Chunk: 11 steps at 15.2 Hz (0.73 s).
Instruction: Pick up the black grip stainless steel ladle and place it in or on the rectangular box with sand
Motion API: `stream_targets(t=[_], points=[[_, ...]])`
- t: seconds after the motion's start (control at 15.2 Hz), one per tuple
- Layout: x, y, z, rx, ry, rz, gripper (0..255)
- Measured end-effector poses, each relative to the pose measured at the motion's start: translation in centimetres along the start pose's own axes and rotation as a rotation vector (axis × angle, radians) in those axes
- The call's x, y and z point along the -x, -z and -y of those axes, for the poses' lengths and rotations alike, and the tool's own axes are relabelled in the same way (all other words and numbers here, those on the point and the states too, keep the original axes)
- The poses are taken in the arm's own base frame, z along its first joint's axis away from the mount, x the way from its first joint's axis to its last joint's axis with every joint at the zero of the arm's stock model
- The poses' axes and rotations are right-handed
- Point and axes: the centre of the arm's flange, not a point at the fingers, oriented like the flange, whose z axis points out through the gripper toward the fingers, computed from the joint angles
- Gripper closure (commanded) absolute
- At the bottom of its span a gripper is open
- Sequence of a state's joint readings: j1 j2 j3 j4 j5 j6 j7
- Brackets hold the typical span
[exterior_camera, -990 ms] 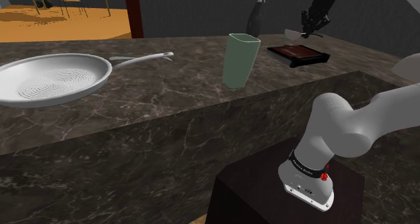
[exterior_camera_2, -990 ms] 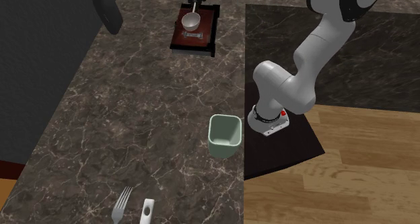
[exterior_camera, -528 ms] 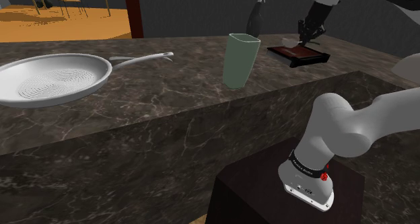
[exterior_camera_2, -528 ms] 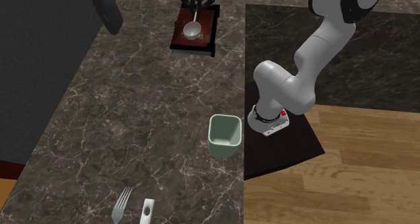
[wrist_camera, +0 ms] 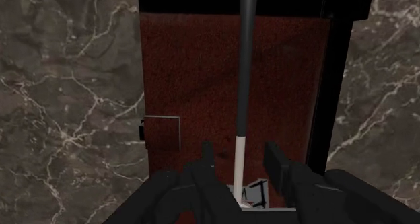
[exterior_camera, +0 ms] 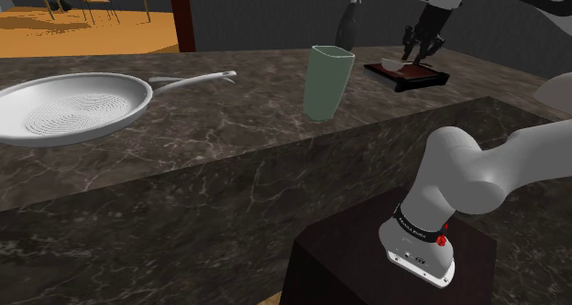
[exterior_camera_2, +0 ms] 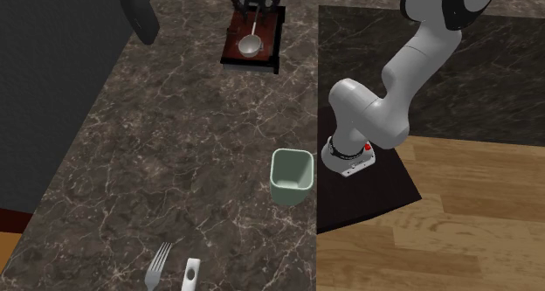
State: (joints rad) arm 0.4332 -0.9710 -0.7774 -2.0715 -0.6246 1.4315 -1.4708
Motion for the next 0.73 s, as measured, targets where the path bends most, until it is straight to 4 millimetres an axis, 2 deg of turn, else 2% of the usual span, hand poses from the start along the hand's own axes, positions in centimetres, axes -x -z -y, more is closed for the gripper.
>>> stream_targets(t=[0.33,0.59,0.73], points=[[0.0,0.0,0.0,0.0,0.0,0.0,0],[-0.1,3.8,-0.3,0.0,0.0,0.0,0],[0.1,4.7,0.0,0.0,0.0,0.0,0]])
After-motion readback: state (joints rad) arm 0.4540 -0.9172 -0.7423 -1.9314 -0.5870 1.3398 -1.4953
